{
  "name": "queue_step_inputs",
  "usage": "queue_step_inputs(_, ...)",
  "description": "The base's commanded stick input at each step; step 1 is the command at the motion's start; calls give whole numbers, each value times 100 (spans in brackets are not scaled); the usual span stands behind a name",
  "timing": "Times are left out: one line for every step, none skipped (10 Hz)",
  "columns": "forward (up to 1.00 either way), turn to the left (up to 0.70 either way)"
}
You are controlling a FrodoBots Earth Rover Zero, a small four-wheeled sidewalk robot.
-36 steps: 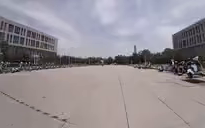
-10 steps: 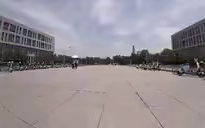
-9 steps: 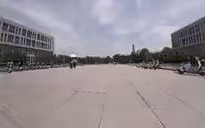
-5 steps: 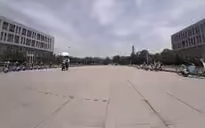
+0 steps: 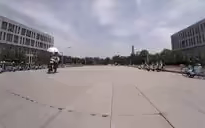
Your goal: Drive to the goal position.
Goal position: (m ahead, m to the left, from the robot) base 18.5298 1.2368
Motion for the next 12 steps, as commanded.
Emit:
queue_step_inputs(100,-10)
queue_step_inputs(100,-40)
queue_step_inputs(100,-27)
queue_step_inputs(100,0)
queue_step_inputs(100,0)
queue_step_inputs(100,0)
queue_step_inputs(100,0)
queue_step_inputs(100,0)
queue_step_inputs(100,0)
queue_step_inputs(100,0)
queue_step_inputs(100,0)
queue_step_inputs(100,0)
